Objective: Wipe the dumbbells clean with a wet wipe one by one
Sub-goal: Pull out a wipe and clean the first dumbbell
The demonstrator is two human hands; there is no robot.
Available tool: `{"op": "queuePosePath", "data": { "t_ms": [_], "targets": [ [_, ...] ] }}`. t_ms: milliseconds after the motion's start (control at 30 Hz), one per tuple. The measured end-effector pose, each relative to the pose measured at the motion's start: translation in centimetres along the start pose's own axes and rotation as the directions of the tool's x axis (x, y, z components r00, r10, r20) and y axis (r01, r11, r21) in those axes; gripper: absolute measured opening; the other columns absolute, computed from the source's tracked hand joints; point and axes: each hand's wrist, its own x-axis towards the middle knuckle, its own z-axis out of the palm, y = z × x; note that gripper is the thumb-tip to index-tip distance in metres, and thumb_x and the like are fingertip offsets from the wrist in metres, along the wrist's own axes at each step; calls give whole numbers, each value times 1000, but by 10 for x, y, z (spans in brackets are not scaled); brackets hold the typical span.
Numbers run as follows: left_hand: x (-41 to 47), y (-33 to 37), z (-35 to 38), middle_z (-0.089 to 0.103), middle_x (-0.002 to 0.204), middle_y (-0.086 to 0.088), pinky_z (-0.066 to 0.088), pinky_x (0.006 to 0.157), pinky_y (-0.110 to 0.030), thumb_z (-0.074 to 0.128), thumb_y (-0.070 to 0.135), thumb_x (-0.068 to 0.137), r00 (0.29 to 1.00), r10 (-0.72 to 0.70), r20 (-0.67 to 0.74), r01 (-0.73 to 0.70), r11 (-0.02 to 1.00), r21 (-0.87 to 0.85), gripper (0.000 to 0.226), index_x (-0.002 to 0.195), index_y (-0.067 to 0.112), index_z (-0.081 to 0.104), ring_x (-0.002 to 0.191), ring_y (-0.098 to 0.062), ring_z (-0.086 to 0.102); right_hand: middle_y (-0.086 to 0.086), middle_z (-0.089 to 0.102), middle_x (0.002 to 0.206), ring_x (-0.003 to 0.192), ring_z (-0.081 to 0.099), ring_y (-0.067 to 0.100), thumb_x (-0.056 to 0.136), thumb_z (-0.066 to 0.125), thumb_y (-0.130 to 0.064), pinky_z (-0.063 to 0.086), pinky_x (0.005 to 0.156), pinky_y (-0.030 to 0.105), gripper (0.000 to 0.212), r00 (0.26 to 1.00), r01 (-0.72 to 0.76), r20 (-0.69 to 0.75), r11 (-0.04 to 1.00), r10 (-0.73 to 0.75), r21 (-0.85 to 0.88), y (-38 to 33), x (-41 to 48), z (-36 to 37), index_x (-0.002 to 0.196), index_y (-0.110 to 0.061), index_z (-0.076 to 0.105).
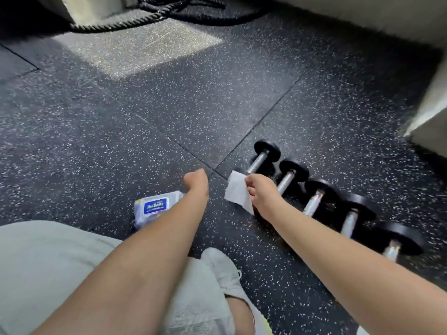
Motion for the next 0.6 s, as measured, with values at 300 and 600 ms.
{"op": "queuePosePath", "data": {
  "t_ms": [300, 600],
  "targets": [
    [-207, 7, 112, 75, 111, -8, 55, 81, -35, 86, 28, 87, 530, 143, 836, -446, 885, 132, 42, 121, 13, 66, 95, -20, 70, 9, 60, 83, 81, 53, 22, 85, 59, -16, 45, 74, 40, 6, 887, 393, -224, 915, -403, -89, -76, -118, -168, 88, -16, 65],
    [-430, -24, 188, 72, 89, -4, 45, 67, -25, 79, 35, 92, 133, 151, 980, -685, 728, -19, 34, 108, 5, 77, 73, -14, 58, 16, 71, 104, 88, 65, 23, 98, 61, -15, 57, 87, 49, 7, 625, 567, -518, 796, -584, -213, -82, -307, -330, 100, -11, 66]
  ]
}}
